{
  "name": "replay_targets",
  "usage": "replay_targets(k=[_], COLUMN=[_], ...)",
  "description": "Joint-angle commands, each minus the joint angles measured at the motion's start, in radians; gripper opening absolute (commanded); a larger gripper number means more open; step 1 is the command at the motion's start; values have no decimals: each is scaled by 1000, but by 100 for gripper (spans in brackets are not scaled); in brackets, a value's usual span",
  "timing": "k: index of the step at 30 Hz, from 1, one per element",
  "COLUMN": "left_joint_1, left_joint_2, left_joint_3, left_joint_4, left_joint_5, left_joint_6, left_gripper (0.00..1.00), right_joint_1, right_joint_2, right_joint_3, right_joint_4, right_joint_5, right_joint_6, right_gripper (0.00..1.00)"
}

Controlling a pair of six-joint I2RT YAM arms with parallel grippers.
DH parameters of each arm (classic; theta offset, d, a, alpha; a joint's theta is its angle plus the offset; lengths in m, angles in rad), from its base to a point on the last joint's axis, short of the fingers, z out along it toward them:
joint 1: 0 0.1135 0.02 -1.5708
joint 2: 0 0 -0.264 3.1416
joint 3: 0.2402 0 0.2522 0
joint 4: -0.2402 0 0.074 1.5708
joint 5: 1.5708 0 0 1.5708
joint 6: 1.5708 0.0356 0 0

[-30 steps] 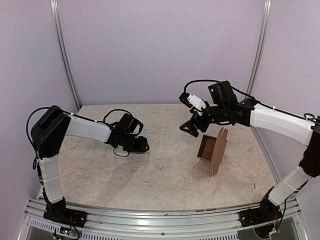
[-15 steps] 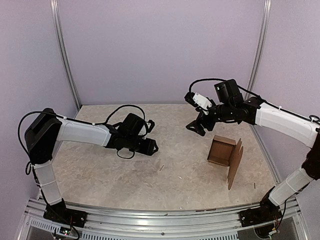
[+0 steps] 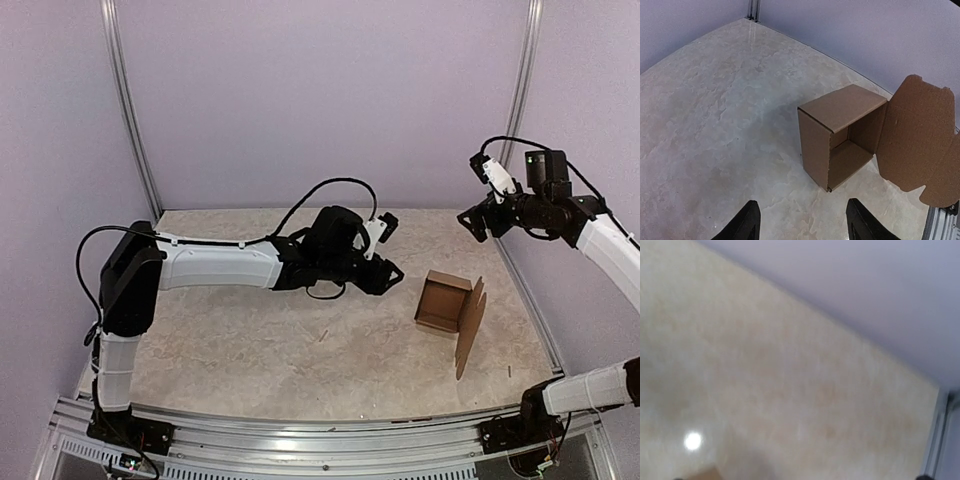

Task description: Fold the paper box

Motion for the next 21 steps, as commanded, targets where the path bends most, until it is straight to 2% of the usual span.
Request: replay_targets(k=[1,4,7,11,21], left_joint_1=[-8,-19,-18,-20,-25], left_joint_2=[124,189,258,307,435], left_joint_3=[118,220,328,352,489], left_joint_4=[-17,-75,-152,-136,-134], left_joint_5=[49,57,111,131,177], left_joint_6=[12,76,69,16,-113], left_gripper=[58,58,55,54,41], right_joint_1=[-105,-171,-236,-243,-243], right_joint_2=[-31,-77,-99,-132,-155], right_joint_3=[-38,-52,-68,-123,-173], right_joint_4=[-156,-215,-257,-243,-211], right_joint_5=[-48,-16,-4,19,39], right_joint_6=[33,-18,-42,-43,-10], right_gripper=[99,99,98,98,98])
